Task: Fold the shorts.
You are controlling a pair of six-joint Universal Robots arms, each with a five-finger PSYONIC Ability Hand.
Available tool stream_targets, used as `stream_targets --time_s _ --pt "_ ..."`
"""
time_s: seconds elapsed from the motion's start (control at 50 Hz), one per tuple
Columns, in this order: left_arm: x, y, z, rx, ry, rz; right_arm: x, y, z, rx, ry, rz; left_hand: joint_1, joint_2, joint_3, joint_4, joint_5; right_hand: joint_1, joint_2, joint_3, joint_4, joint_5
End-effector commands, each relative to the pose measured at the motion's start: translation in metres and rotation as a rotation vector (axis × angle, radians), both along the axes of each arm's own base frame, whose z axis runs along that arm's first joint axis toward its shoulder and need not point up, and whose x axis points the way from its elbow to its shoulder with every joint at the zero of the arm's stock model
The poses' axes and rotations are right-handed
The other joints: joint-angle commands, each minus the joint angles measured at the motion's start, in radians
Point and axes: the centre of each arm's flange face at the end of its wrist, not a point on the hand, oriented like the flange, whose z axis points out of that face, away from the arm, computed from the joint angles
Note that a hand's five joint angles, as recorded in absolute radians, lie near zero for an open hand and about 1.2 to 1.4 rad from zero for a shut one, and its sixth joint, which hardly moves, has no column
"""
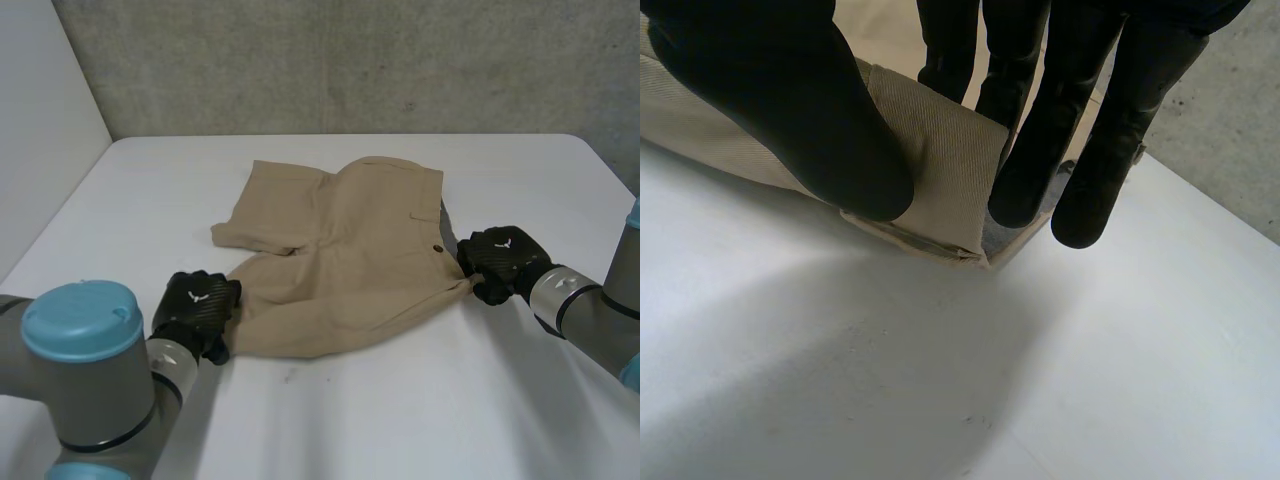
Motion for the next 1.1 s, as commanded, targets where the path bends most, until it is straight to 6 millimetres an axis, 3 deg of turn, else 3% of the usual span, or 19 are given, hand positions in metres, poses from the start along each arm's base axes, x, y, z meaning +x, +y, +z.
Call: stream_targets --time_s 0.02,0.08,0.12,0.2,0.22,0.28,0.3,0.38,0.44,0.58,0.68,0.78,0.88,0.96,1.04,1.06,1.1 --pt "-0.009 -0.011 -0.013 0.015 -0.01 -0.005 0.0 0.0 0.002 -0.005 0.0 -0.001 0.099 0.103 0.095 0.104 0.111 0.438 0.22 0.216 0.205 0.235" --pt "-0.012 -0.013 -0.02 0.03 -0.02 -0.008 -0.001 -0.001 0.004 -0.011 0.002 -0.013 0.348 0.352 0.343 0.352 0.36 0.438 0.22 0.216 0.205 0.235" --pt "-0.013 -0.015 -0.02 0.027 -0.017 -0.01 -0.002 0.0 0.005 -0.011 0.006 -0.022 0.76 0.764 0.756 0.765 0.772 0.438 0.22 0.216 0.205 0.235" --pt "-0.015 -0.02 -0.006 -0.015 -0.008 -0.005 -0.003 0.002 0.014 -0.029 0.016 -0.042 0.833 0.837 0.828 0.837 0.845 0.438 0.22 0.216 0.205 0.235" --pt "-0.015 -0.021 0.017 -0.065 0.022 -0.005 -0.004 0.003 0.017 -0.032 0.021 -0.048 0.833 0.837 0.828 0.837 0.845 0.438 0.22 0.216 0.205 0.235" --pt "-0.012 -0.016 0.058 -0.141 0.078 -0.002 -0.007 0.009 0.032 -0.047 0.039 -0.076 0.833 0.837 0.828 0.837 0.845 0.438 0.22 0.216 0.205 0.235" --pt "-0.009 -0.012 0.084 -0.191 0.11 -0.003 -0.007 0.011 0.037 -0.051 0.042 -0.08 0.833 0.837 0.828 0.837 0.845 0.438 0.22 0.216 0.205 0.235" --pt "-0.001 0.004 0.129 -0.266 0.155 -0.009 -0.008 0.029 0.068 -0.069 0.062 -0.078 0.833 0.837 0.828 0.837 0.845 0.438 0.22 0.216 0.205 0.235" --pt "0.008 0.022 0.145 -0.25 0.146 -0.025 -0.009 0.046 0.092 -0.085 0.083 -0.063 0.833 0.837 0.828 0.837 0.845 0.438 0.22 0.216 0.205 0.235" --pt "0.028 0.067 0.159 -0.116 0.092 -0.092 -0.018 0.077 0.113 -0.07 0.208 -0.017 0.833 0.837 0.828 0.837 0.845 0.438 0.22 0.216 0.205 0.235" --pt "0.043 0.11 0.163 0.017 0.057 -0.175 -0.028 0.123 0.126 0.02 0.381 0.093 0.833 0.837 0.828 0.837 0.845 0.438 0.22 0.216 0.205 0.235" --pt "0.05 0.134 0.169 0.07 0.091 -0.232 -0.043 0.148 0.134 0.083 0.463 0.124 0.833 0.837 0.828 0.837 0.845 0.438 0.22 0.216 0.205 0.235" --pt "0.046 0.13 0.172 0.045 0.133 -0.245 -0.041 0.149 0.136 0.048 0.436 0.171 0.833 0.837 0.828 0.837 0.845 0.438 0.22 0.216 0.205 0.235" --pt "0.033 0.102 0.16 0.01 0.136 -0.236 -0.038 0.141 0.13 0.067 0.382 0.192 0.833 0.837 0.828 0.837 0.845 0.438 0.22 0.216 0.205 0.235" --pt "0.013 0.066 0.14 -0.003 0.123 -0.229 -0.033 0.105 0.102 0.116 0.331 0.166 0.833 0.837 0.828 0.837 0.845 0.438 0.22 0.216 0.205 0.235" --pt "0.005 0.051 0.132 -0.008 0.103 -0.233 -0.032 0.098 0.098 0.117 0.324 0.155 0.833 0.837 0.828 0.837 0.845 0.438 0.22 0.216 0.205 0.235" --pt "-0.002 0.038 0.124 -0.012 0.081 -0.239 -0.029 0.086 0.094 0.108 0.322 0.133 0.833 0.837 0.828 0.837 0.845 0.438 0.22 0.216 0.205 0.235"
